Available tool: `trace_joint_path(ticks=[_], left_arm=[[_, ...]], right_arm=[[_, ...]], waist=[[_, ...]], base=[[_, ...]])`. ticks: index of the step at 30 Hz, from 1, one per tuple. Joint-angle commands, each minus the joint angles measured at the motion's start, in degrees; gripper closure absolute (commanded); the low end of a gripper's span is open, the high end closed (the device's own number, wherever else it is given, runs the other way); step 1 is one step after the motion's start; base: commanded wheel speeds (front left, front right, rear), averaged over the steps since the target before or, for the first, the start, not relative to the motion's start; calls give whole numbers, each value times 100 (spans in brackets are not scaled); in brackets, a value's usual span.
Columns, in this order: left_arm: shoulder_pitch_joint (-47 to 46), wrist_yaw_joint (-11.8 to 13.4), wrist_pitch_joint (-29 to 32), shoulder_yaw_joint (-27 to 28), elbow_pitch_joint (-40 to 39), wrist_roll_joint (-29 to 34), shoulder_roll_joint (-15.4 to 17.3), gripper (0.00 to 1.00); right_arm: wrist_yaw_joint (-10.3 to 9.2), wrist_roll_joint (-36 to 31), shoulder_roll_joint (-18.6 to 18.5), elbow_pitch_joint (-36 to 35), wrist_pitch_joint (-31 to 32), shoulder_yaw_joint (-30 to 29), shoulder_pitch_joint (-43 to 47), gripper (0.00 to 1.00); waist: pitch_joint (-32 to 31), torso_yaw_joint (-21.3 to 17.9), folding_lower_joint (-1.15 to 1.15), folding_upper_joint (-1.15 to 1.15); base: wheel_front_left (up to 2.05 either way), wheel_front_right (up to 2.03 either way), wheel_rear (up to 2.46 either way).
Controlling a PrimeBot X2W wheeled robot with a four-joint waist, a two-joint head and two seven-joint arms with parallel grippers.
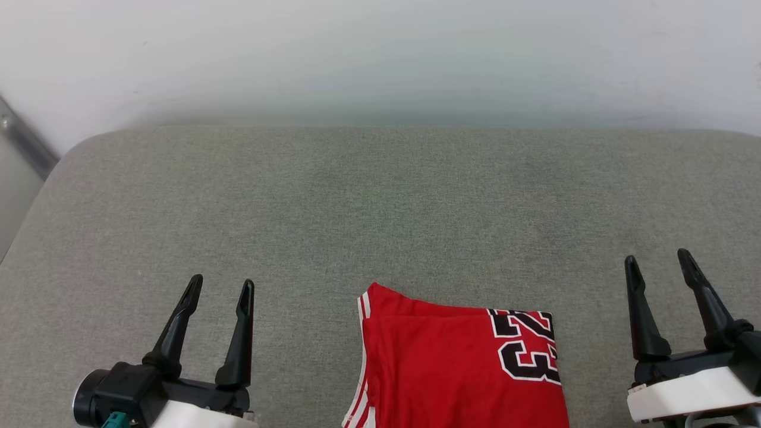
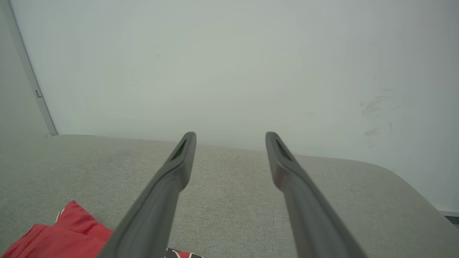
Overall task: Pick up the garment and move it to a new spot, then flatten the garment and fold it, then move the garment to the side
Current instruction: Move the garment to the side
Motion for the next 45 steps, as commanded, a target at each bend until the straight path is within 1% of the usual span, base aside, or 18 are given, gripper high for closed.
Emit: trace_joint_path(ticks=[1,6,9,10,11,14,16,20,23,26,29,31,35,41,42,43,44,45], left_arm=[[38,-9,-26,-15,1,-1,7,0],[22,-9,-25,-67,24,51,51,0],[-16,-9,-26,-91,27,72,56,0],[-33,-8,-25,-96,28,78,60,0],[-50,-9,-25,-103,29,79,65,0],[-110,-9,-25,-107,24,81,68,0],[-135,-9,-25,-119,28,84,67,0],[-228,-9,-26,-186,48,85,62,0],[-332,-9,-26,-228,59,94,33,0],[-432,-9,-25,-328,86,123,5,0],[-512,-9,-22,-399,103,131,-16,0],[-609,-8,-20,-452,147,116,-58,0],[-667,-9,-20,-453,177,95,-89,0],[-721,-9,-20,-490,208,108,-118,0],[-723,-9,-20,-497,214,110,-126,0],[-730,-9,-20,-503,219,113,-133,0],[-738,-9,-20,-521,223,114,-139,0],[-745,-9,-20,-530,231,113,-142,0]], right_arm=[[-2,63,1,13,38,28,49,0],[-2,162,-76,-11,243,45,53,0],[-2,308,-196,-56,640,132,82,0],[-2,386,-260,-27,939,206,128,0],[-1,384,-450,-101,1145,369,135,0],[-1,761,-670,-280,1986,549,134,0],[-3,971,-780,-370,2699,556,178,0],[-1,1265,-1083,-596,4216,860,240,0],[-2,1445,-1061,-727,5017,842,153,0],[-2,1435,-970,-671,5573,780,72,0],[-1,1418,-859,-576,5823,703,21,0],[-1,1394,-682,-296,6087,636,-75,0],[-1,1380,-548,4,6152,728,-130,0],[6,1269,-496,536,6035,1145,-156,0],[6,1261,-523,612,5992,1227,-168,27],[6,1237,-543,687,5952,1277,-189,71],[6,1208,-577,736,5889,1336,-215,100],[6,1189,-604,774,5823,1362,-252,100]], waist=[[-2,-5,0,0],[26,-8,0,0],[70,3,0,0],[89,7,0,0],[113,16,0,0],[211,40,0,0],[284,60,0,0],[426,131,0,0],[565,225,0,0],[703,366,0,0],[798,465,0,0],[948,667,0,0],[1047,814,0,0],[1104,909,0,0],[1105,910,0,0],[1103,905,0,0],[1097,896,0,0],[1084,878,0,0]], base=[[0,0,0],[0,0,0],[0,0,0],[0,0,0],[0,0,0],[0,0,0],[0,0,0],[0,0,0],[0,0,0],[0,0,0],[0,0,0],[0,0,0],[0,0,0],[0,0,0],[0,0,0],[0,0,0],[0,0,0],[0,0,0]])
